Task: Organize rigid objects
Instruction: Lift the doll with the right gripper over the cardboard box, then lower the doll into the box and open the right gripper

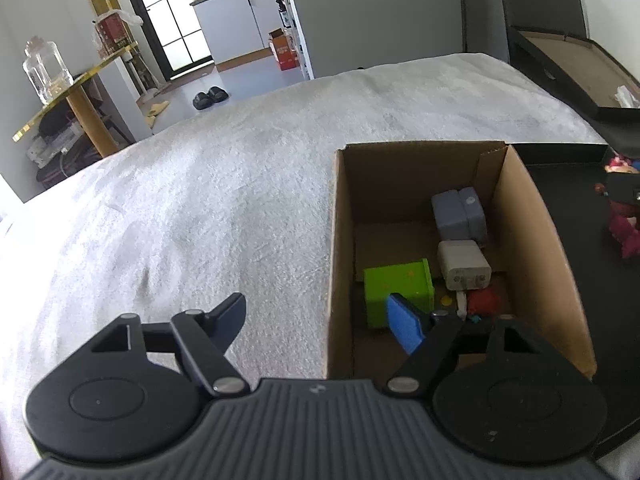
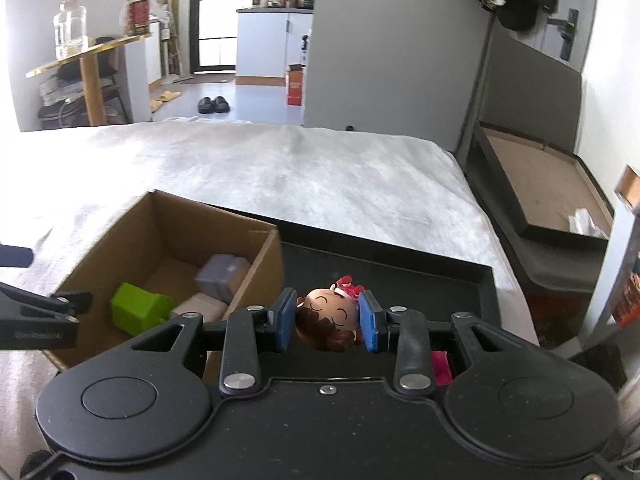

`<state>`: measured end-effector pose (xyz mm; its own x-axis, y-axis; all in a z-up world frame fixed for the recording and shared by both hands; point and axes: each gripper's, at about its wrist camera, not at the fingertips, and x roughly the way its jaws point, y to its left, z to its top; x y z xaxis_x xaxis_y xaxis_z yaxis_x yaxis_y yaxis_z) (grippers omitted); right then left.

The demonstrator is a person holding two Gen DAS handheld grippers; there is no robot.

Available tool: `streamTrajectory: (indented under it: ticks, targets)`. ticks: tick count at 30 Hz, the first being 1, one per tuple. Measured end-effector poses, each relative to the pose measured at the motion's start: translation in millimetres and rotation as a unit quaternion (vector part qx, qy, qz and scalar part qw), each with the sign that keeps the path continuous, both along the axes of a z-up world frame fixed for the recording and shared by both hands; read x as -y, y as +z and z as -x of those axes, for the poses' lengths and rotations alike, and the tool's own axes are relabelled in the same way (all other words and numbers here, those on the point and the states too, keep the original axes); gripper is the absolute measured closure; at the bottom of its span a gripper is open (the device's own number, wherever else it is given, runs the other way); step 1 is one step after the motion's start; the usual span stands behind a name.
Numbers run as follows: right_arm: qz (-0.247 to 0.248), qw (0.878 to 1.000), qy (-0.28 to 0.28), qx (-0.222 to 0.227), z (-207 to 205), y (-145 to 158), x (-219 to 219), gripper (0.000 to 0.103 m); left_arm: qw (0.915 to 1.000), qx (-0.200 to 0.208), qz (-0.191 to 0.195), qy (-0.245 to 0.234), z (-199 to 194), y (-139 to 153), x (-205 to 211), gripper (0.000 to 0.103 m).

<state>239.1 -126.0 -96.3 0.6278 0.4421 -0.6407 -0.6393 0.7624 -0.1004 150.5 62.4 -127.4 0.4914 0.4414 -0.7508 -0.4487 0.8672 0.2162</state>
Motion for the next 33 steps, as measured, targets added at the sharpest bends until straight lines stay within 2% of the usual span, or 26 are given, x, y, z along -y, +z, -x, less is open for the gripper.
streamTrajectory:
  ticks: [3, 8, 9, 13, 14, 17, 31, 33]
  targets:
    - [0.002, 1.000, 0.009, 0.002, 5.4, 1.9, -9.3, 0.070, 0.9999, 0.003, 0.009, -0.011, 2.2, -0.7, -0.4, 0.035]
    - [0.008, 1.000, 0.025, 0.006, 13.6, 2.8, -25.2, 0.070, 0.9989, 0.000, 0.042, -0.022, 3.9, -6.0, -5.6, 0.062]
    - [0.009, 1.000, 0.028, 0.008, 14.9, 2.9, -27.9, 0.070, 0.9986, 0.001, 0.046, -0.025, 4.6, -6.7, -6.5, 0.064]
    - [0.014, 0.999, 0.035, 0.013, 19.5, 4.2, -38.9, 0.070, 0.9974, 0.002, 0.063, -0.035, 6.8, -9.2, -8.8, 0.090]
    - [0.016, 0.999, 0.038, 0.015, 21.1, 4.4, -41.7, 0.070, 0.9974, 0.003, 0.063, -0.036, 7.8, -9.1, -8.7, 0.093]
    - [0.018, 0.999, 0.045, 0.019, 25.7, 4.6, -50.4, 0.070, 0.9972, 0.009, 0.064, -0.037, 10.1, -9.3, -11.6, 0.097]
    - [0.027, 0.997, 0.064, 0.033, 30.2, 3.7, -78.9, 0.069, 0.9964, 0.016, 0.074, -0.037, 15.3, -8.0, -15.0, 0.096]
    - [0.033, 0.997, 0.062, 0.035, 27.8, 1.2, -80.3, 0.063, 0.9966, 0.014, 0.073, -0.037, 14.8, -8.3, -14.1, 0.096]
